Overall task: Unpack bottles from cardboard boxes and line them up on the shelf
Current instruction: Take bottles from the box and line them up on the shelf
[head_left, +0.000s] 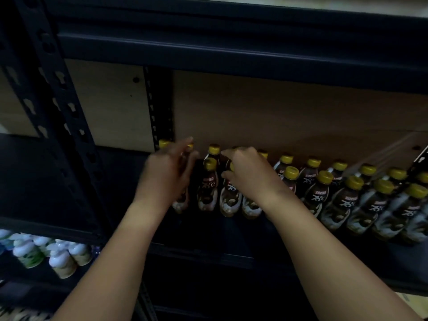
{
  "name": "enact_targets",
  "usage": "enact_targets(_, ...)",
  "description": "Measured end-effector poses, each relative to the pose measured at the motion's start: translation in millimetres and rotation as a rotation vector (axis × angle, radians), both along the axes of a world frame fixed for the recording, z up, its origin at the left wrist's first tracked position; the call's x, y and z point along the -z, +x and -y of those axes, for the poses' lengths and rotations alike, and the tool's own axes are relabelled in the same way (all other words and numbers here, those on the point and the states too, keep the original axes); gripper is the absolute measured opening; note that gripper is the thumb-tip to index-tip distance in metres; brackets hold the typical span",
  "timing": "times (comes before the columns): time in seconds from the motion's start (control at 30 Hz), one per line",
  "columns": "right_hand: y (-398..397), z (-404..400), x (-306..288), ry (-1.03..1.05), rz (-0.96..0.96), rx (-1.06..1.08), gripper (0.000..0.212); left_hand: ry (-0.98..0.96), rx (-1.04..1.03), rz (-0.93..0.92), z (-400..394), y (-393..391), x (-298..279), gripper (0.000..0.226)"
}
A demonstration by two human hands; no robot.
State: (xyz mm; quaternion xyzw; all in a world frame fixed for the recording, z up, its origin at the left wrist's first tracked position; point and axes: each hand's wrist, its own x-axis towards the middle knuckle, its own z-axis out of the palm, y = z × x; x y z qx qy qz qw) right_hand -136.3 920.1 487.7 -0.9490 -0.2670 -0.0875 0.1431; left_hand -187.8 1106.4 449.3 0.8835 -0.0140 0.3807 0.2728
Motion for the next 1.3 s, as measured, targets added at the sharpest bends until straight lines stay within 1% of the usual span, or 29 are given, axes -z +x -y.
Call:
enact_targets(0.03,-1.1,-4.6,-2.2,0.0,0.045,-0.018,0.04,-0.025,-0.036,-0.006,-10.8,-4.9,-8.3,0.042)
enact_targets(0.07,-2.6,-9.7,-4.3,0.008,0.1,-0.04,0.039,-0.04,-0.076,-0.058,-22.9,-7.7,-15.4,0.046)
enact_targets(0.13,-5.2,-23.4,-6.8,0.02,0.186,-0.098,0.04,-0.029,-0.143,-0.241,-44.2,-10.1,-25.0,0.052)
enact_targets(0.17,-5.9,-31.3,-7.2,0.009,0.195,-0.121,0.042,-0.01,-0.166,-0.342,-49.9,-9.4,-27.6,0.053)
enact_targets(0.27,-6.8,-55.0,-3.8,-0.039,0.136,-0.155,0.05,0.026,-0.184,-0.575,-46.6,-4.7,-28.9,0.053)
enact_targets(0.37,-6.6,-70.3,5.7,-0.063,0.061,-0.161,0.057,0.007,-0.212,-0.666,-40.3,1.2,-24.8,0.049)
enact_targets(0.43,-5.2,-75.5,12.4,-0.071,0.057,-0.144,0.057,-0.025,-0.239,-0.657,-41.6,3.4,-21.2,0.051)
enact_targets(0.57,-3.3,-80.8,19.8,-0.044,0.073,-0.124,0.05,-0.061,-0.234,-0.574,-44.0,2.8,-16.8,0.037)
enact_targets(0.7,-2.1,-81.3,19.9,-0.039,0.084,-0.12,0.049,-0.068,-0.22,-0.562,-45.1,6.0,-17.8,0.036)
enact_targets(0.77,-1.1,-81.7,20.8,-0.043,0.088,-0.12,0.049,-0.055,-0.209,-0.565,-44.1,7.6,-18.4,0.038)
enact_targets(0.87,0.9,-82.0,22.5,-0.04,0.093,-0.117,0.047,-0.021,-0.195,-0.565,-43.0,8.6,-15.3,0.048)
enact_targets(1.0,3.2,-82.1,24.5,-0.044,0.114,-0.113,0.048,0.077,-0.19,-0.484,-45.4,10.6,-6.2,0.04)
enact_targets(1.07,4.1,-81.7,25.3,-0.039,0.116,-0.115,0.05,0.071,-0.202,-0.512,-45.3,12.3,-5.8,0.05)
enact_targets(1.13,3.9,-80.7,26.3,-0.032,0.113,-0.116,0.053,0.075,-0.208,-0.574,-43.1,11.5,-4.0,0.071)
enact_targets(1.17,4.1,-80.0,26.8,-0.028,0.11,-0.116,0.054,0.096,-0.207,-0.576,-41.6,10.3,-1.4,0.078)
enact_targets(1.3,4.8,-79.4,31.0,-0.038,0.125,-0.115,0.062,0.182,-0.236,-0.551,-36.9,8.6,18.2,0.093)
